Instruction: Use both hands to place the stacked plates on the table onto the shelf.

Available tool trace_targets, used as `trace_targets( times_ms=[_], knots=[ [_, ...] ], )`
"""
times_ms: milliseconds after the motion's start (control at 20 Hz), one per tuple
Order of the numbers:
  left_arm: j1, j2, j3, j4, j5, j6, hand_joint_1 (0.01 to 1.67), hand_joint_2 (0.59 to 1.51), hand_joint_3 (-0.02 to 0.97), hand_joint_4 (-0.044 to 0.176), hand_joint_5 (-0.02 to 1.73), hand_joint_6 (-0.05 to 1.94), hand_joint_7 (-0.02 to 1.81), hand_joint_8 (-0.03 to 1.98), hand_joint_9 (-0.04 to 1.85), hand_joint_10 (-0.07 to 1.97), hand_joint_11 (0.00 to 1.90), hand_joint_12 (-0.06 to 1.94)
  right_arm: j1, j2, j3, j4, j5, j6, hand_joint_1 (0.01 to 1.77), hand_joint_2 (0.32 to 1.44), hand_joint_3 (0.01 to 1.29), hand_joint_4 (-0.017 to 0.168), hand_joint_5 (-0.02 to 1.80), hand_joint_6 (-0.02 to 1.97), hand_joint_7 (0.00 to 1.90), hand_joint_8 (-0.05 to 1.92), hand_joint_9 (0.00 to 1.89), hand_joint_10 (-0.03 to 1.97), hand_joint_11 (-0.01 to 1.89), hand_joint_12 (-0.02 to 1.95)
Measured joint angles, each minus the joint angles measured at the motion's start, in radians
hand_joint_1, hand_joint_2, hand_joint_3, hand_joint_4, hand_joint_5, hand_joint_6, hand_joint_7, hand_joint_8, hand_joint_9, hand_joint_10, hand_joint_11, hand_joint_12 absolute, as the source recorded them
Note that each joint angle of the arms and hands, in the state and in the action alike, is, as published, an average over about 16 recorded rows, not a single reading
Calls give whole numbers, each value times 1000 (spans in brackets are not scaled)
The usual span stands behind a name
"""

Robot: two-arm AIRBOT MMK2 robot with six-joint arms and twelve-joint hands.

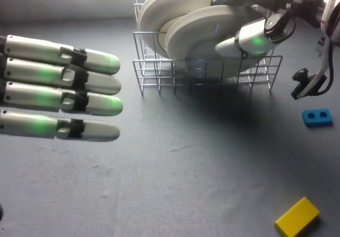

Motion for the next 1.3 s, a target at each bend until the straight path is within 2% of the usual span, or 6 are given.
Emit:
trace_targets(
  times_ms=[300, 500, 650, 900, 1100, 1300],
  knots=[
    [-4, 0, -4, 0, 2, 1, 22, 1119, 17, -1, 22, 12, 20, -2, 20, 12, 15, 14, 7, 14, -17, 0, -7, 0, 1075, 1102, 14, 27, 779, 1095, 761, 771, 634, 1052, 411, 1455],
    [-3, 0, -5, 0, 1, 2, 23, 1119, 17, -1, 22, 12, 20, -2, 20, 13, 15, 13, 27, 35, -41, -1, -13, -1, 1006, 1114, 14, 27, 714, 1113, 693, 917, 590, 1137, 379, 1518],
    [-3, 0, -5, 0, 0, 3, 23, 1119, 18, -1, 22, 12, 20, -2, 20, 13, 15, 13, 45, 52, -62, -1, -14, -4, 972, 1107, 14, 27, 687, 1129, 681, 930, 577, 1153, 363, 1536],
    [-3, 0, -7, 1, -1, 4, 23, 1119, 17, -1, 22, 12, 21, -2, 19, 12, 15, 13, 79, 86, -104, -42, -17, -10, 948, 1066, 14, 12, 642, 1000, 679, 924, 569, 1150, 352, 1522],
    [-5, 0, -10, 1, 0, 4, 23, 1119, 16, -1, 22, 13, 21, -2, 19, 13, 15, 13, 101, 118, -158, -133, -10, -11, 937, 1017, 14, 2, 611, 904, 675, 927, 571, 1122, 359, 1484],
    [-6, 0, -13, 1, 1, 4, 23, 1119, 16, -1, 22, 13, 21, -3, 19, 13, 15, 13, 100, 158, -230, -252, 0, -12, 944, 1002, 15, 5, 620, 860, 689, 884, 591, 1070, 374, 1441]
  ],
)
